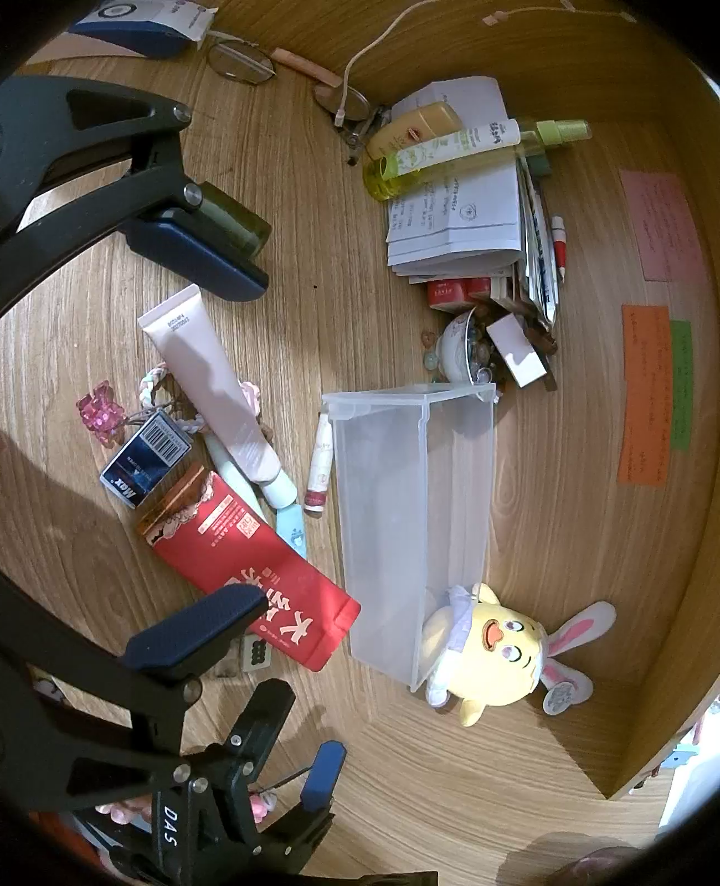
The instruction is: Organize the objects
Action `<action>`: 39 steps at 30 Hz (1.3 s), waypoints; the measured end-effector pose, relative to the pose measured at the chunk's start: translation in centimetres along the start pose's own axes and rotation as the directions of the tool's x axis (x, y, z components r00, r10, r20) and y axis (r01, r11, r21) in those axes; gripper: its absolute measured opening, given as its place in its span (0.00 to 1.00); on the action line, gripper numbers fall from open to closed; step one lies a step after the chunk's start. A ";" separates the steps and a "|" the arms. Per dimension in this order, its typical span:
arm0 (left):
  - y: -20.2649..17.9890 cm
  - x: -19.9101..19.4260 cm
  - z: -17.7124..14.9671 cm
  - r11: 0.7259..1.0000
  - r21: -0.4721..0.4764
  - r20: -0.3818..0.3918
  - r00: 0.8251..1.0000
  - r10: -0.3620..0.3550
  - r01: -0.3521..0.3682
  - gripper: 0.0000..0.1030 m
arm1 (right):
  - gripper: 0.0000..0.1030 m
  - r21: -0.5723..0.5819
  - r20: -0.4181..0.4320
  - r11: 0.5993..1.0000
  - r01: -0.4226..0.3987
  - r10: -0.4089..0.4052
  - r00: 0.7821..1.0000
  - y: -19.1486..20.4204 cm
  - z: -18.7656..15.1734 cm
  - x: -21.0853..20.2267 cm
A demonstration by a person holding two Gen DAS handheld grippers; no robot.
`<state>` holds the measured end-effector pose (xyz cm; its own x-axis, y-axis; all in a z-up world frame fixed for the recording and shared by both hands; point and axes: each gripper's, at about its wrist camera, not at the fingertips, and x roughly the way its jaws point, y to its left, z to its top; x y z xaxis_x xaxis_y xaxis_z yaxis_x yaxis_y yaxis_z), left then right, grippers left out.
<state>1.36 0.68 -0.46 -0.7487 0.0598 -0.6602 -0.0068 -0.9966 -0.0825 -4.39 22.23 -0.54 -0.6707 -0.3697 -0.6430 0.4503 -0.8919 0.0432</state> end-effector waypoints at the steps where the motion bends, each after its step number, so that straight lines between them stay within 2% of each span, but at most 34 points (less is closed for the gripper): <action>1: 0.0 0.0 0.0 1.000 0.000 0.000 1.000 0.000 0.000 1.00 | 1.00 -0.001 -0.001 1.000 0.000 0.000 1.000 0.0 0.0 0.0; 23: -0.3 -0.4 0.1 1.000 0.005 0.011 1.000 -0.006 0.006 1.00 | 1.00 -0.018 -0.004 1.000 0.007 -0.007 1.000 0.5 0.0 0.0; 31: -0.2 -1.6 0.3 1.000 0.009 0.065 0.998 -0.008 0.007 1.00 | 1.00 -0.022 -0.005 1.000 0.014 -0.014 1.000 0.5 0.0 0.1; 39: 0.3 -2.4 0.3 0.999 0.045 0.049 0.999 -0.003 0.001 1.00 | 1.00 -0.029 -0.006 0.999 0.027 -0.027 1.000 0.6 0.1 -0.1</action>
<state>2.91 0.21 1.29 -0.7804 0.0603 -0.6224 -0.0376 -0.9981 -0.0496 -4.14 21.70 -0.37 -0.6792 -0.3435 -0.6486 0.4484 -0.8938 0.0037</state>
